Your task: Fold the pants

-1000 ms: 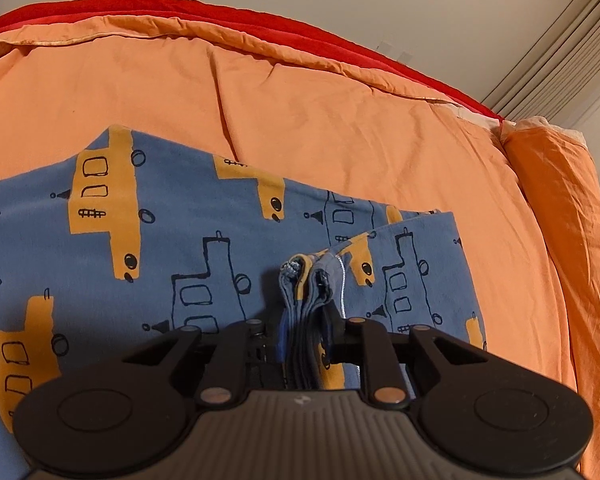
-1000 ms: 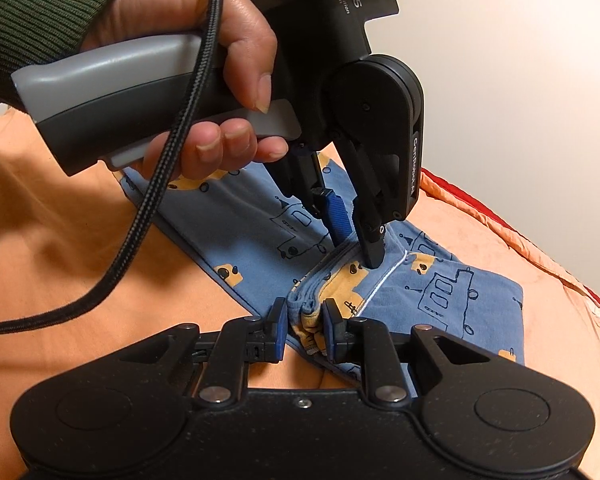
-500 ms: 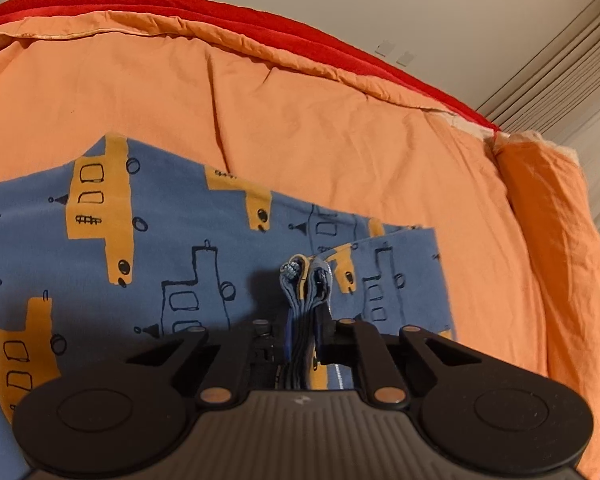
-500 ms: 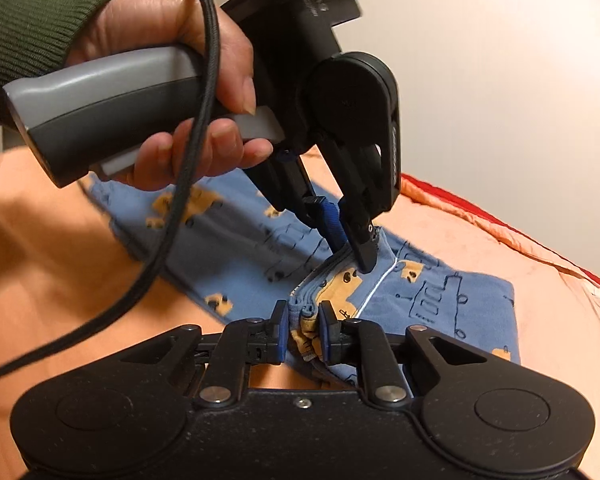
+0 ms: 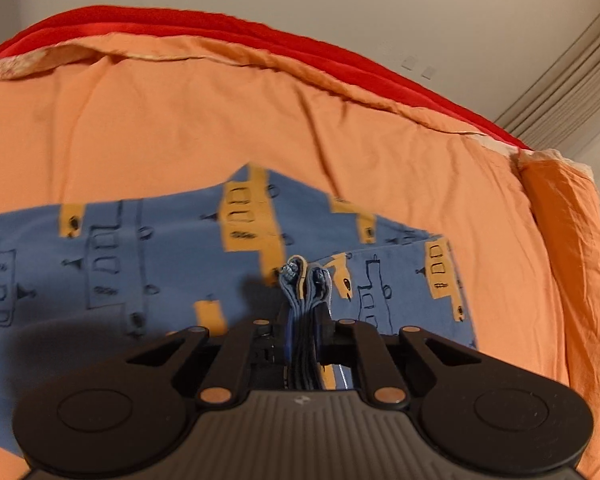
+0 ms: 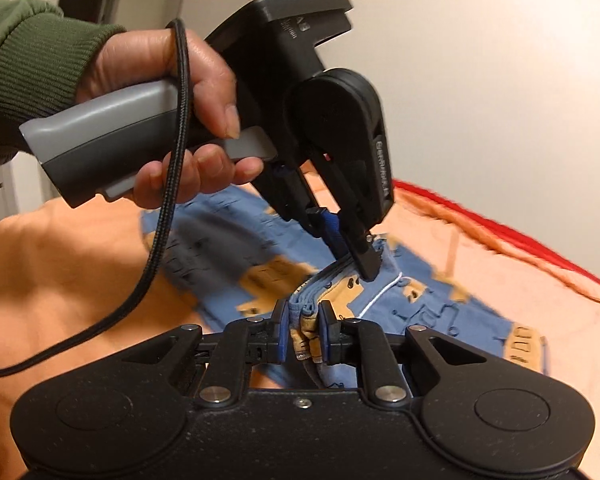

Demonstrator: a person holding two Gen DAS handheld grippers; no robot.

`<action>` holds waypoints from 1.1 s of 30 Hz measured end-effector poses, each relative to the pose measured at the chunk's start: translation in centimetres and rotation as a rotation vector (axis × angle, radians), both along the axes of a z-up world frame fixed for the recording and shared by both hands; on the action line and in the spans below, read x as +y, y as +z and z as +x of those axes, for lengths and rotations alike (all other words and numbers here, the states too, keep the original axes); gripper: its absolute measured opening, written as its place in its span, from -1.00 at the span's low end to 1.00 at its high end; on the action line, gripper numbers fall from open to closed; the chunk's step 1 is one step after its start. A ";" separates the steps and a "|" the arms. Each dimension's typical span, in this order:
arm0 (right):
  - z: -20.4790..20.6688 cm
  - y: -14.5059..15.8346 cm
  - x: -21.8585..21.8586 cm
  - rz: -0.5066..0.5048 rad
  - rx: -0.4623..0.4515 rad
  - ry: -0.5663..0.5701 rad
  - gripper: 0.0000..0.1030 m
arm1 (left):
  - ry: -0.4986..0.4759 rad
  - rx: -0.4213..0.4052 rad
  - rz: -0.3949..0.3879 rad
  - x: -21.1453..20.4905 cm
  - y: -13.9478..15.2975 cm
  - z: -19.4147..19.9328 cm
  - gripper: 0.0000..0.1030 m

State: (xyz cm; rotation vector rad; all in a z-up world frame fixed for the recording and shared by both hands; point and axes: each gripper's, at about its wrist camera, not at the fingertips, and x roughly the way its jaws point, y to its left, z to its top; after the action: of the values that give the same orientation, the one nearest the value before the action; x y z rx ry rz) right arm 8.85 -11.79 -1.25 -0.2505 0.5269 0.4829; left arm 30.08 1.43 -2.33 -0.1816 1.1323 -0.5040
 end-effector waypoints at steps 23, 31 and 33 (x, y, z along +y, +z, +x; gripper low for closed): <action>0.1 -3.2 1.8 -0.050 0.039 0.031 -0.52 | 0.058 0.010 0.009 1.3 -3.2 -0.2 -0.71; -3.2 -1.0 -3.1 -0.113 -0.144 0.060 0.84 | 0.162 0.003 -0.026 2.5 -1.2 -0.4 0.53; -3.5 -1.1 -5.8 -0.199 -0.208 -0.044 0.98 | 0.175 -0.100 0.014 2.2 -0.4 -1.4 0.67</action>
State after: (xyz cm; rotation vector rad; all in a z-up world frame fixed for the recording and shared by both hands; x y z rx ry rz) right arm 5.34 -17.59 -2.34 -0.4731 0.3763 0.3569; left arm 28.66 3.60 -2.75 -0.2381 1.0121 -0.3458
